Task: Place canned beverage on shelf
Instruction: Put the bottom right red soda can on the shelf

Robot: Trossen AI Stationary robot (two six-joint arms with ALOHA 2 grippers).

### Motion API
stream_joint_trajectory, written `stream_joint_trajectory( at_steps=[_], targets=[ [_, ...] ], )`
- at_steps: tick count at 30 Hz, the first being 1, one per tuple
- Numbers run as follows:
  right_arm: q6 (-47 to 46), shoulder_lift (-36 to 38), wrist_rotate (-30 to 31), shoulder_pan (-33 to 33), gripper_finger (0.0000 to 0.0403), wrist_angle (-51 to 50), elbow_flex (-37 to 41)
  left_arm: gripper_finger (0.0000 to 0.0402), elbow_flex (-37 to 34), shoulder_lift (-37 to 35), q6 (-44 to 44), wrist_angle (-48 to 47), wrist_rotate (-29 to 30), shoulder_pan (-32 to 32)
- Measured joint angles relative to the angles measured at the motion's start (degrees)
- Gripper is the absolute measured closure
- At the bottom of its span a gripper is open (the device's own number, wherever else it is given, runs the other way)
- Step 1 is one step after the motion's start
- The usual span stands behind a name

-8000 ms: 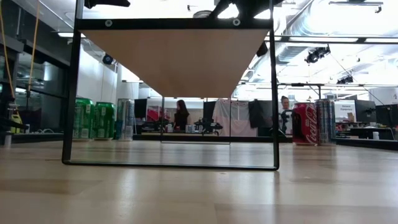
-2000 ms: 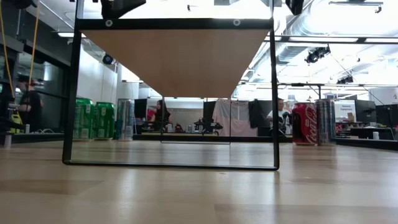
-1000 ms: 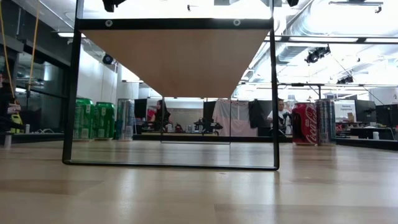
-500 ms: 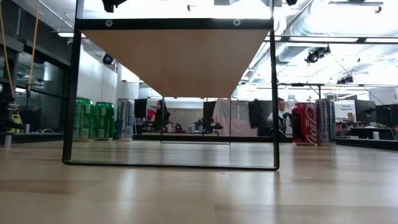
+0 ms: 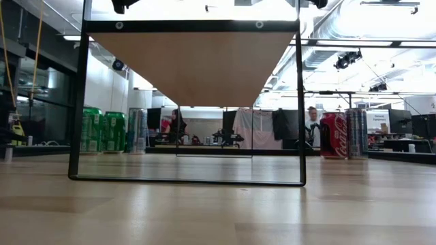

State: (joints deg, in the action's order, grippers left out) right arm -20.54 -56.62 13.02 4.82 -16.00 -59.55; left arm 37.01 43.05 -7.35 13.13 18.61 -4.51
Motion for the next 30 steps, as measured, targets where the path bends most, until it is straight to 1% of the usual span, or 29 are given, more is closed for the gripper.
stream_joint_trajectory(
  at_steps=[6,16,22,25,28,30],
  targets=[
    [0.0,0.0,0.0,0.0,0.0020,-0.7,0.0,0.0051,0.0,0.0,-0.1,0.0,0.0,0.0],
    [-0.5,0.0,-0.6,0.1,0.0022,-0.3,0.0,0.0051,0.0,0.0,-0.1,0.0,0.0,0.0],
    [-5.9,0.0,-7.1,0.4,0.0022,1.2,0.0,0.0051,0.0,0.0,0.0,0.0,0.0,0.0],
    [-8.6,0.0,-8.5,2.0,0.0022,0.8,0.0,0.0051,0.0,0.0,0.0,0.0,0.0,0.0],
    [-12.6,0.0,-10.4,4.7,0.0022,-2.2,0.0,0.0051,0.0,0.0,0.0,0.0,0.0,0.0],
    [-17.2,0.0,-11.2,6.9,0.0022,-6.9,-0.1,0.0051,0.0,0.0,0.0,0.0,0.0,0.0]
  ],
)
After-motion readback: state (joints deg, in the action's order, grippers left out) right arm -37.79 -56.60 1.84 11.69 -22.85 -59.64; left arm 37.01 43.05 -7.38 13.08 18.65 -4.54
